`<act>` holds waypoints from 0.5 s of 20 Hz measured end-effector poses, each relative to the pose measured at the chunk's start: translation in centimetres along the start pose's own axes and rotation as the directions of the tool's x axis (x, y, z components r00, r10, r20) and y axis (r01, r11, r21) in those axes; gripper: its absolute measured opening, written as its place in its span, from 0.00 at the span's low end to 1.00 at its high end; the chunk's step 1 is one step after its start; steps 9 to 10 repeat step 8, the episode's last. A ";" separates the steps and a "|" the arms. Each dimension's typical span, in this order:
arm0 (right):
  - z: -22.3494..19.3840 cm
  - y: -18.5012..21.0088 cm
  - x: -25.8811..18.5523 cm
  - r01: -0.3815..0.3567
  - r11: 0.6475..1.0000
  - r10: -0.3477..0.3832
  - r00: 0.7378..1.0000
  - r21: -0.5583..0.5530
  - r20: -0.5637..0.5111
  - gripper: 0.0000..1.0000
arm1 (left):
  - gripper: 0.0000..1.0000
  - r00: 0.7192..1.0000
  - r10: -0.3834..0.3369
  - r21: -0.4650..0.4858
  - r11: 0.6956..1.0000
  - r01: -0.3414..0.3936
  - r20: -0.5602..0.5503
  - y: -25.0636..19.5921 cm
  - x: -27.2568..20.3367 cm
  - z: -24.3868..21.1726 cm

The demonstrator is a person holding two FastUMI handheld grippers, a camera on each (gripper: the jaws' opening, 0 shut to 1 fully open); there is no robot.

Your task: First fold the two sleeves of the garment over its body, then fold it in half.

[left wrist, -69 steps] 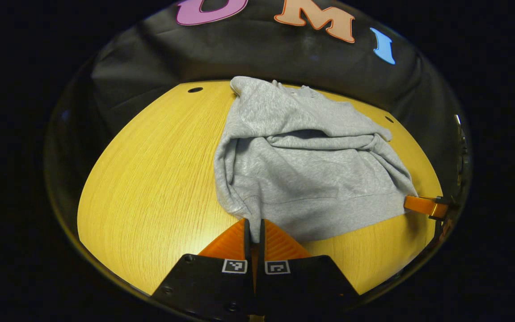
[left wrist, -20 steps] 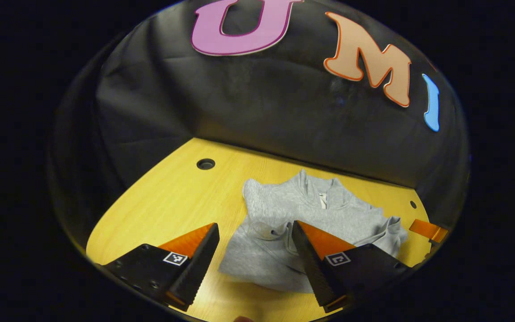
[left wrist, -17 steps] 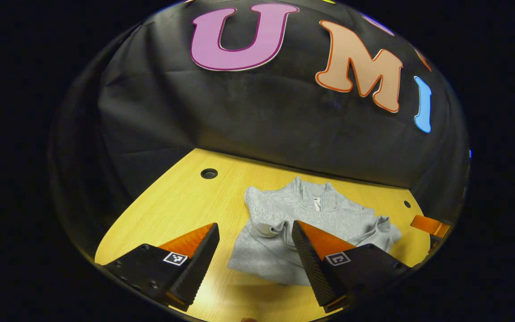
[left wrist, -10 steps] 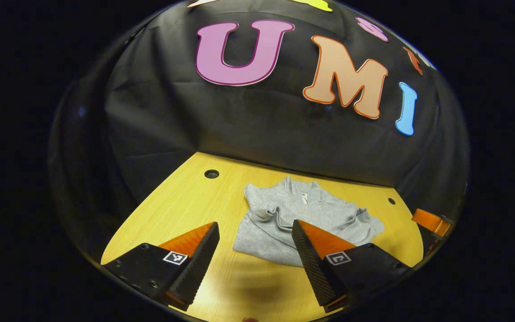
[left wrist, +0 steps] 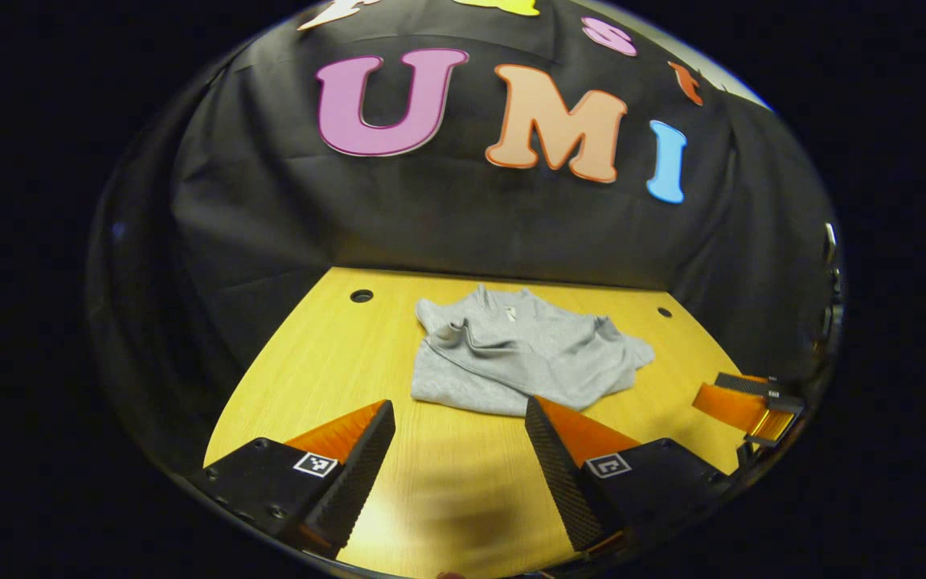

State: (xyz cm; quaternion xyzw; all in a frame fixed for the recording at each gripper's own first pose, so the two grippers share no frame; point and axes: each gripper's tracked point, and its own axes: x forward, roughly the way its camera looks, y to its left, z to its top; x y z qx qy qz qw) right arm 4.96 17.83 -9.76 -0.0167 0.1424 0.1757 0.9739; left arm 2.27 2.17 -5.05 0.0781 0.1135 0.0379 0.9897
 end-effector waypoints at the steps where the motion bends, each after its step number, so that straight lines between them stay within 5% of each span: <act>1: -0.1 0.3 -0.2 -0.001 1.000 0.001 1.000 -0.007 0.004 0.94 | 0.95 1.000 -0.011 0.004 1.000 0.012 -0.018 -0.3 0.0 -0.7; 10: 1.2 2.1 -0.5 -0.007 1.000 0.008 0.999 -0.016 0.050 0.98 | 0.95 0.997 -0.071 0.035 0.997 0.071 -0.007 -1.6 -0.2 -0.2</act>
